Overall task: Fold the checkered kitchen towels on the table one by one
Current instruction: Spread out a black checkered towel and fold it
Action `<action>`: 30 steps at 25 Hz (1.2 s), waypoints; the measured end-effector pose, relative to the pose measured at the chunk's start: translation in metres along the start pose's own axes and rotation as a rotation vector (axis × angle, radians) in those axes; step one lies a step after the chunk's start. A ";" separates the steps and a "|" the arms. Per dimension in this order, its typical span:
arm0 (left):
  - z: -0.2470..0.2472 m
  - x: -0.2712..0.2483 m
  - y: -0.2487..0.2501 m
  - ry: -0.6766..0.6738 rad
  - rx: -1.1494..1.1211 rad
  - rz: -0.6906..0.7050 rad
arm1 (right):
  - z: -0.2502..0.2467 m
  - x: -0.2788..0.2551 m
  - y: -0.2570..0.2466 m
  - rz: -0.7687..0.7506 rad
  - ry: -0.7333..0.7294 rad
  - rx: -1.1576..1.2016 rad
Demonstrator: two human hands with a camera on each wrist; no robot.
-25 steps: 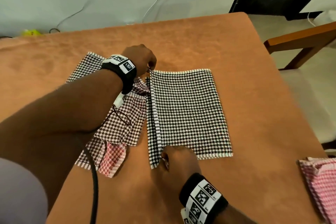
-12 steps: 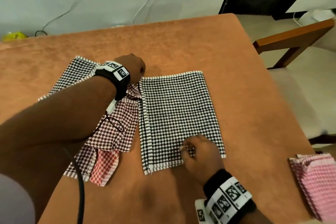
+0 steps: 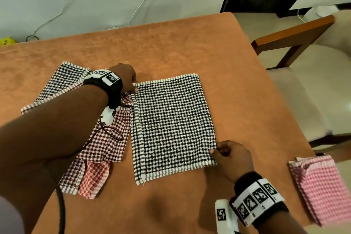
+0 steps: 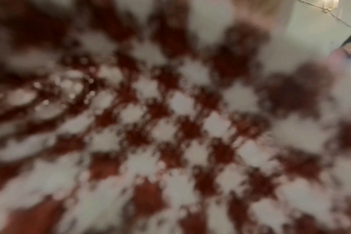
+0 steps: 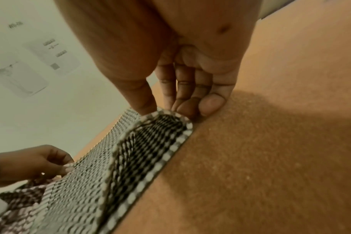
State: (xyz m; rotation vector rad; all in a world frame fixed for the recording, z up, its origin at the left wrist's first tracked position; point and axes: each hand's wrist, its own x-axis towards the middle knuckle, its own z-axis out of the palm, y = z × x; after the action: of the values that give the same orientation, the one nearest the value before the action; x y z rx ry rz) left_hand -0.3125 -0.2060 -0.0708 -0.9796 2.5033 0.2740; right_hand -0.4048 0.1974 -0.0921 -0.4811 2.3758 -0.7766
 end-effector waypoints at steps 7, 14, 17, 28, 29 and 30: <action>0.000 -0.001 -0.001 -0.014 -0.026 -0.010 | -0.005 -0.005 0.010 0.023 -0.124 -0.089; -0.008 -0.006 0.006 0.028 -0.107 -0.018 | -0.024 0.000 0.025 0.109 -0.067 0.173; -0.009 -0.009 0.020 -0.010 -0.139 0.016 | -0.045 0.003 0.044 0.135 -0.027 0.135; -0.019 0.016 0.173 0.068 -0.268 0.247 | -0.070 -0.008 0.075 0.044 -0.033 0.049; -0.016 0.023 0.196 0.060 -0.285 0.274 | -0.071 -0.007 0.074 0.035 -0.026 0.044; -0.011 0.031 0.215 0.044 -0.274 0.282 | -0.071 -0.006 0.074 0.029 -0.021 0.038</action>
State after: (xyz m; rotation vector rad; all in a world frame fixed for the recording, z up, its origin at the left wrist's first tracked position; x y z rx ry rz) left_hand -0.4827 -0.0712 -0.0700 -0.7321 2.6916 0.7041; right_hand -0.4560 0.2867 -0.0890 -0.4361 2.3395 -0.7979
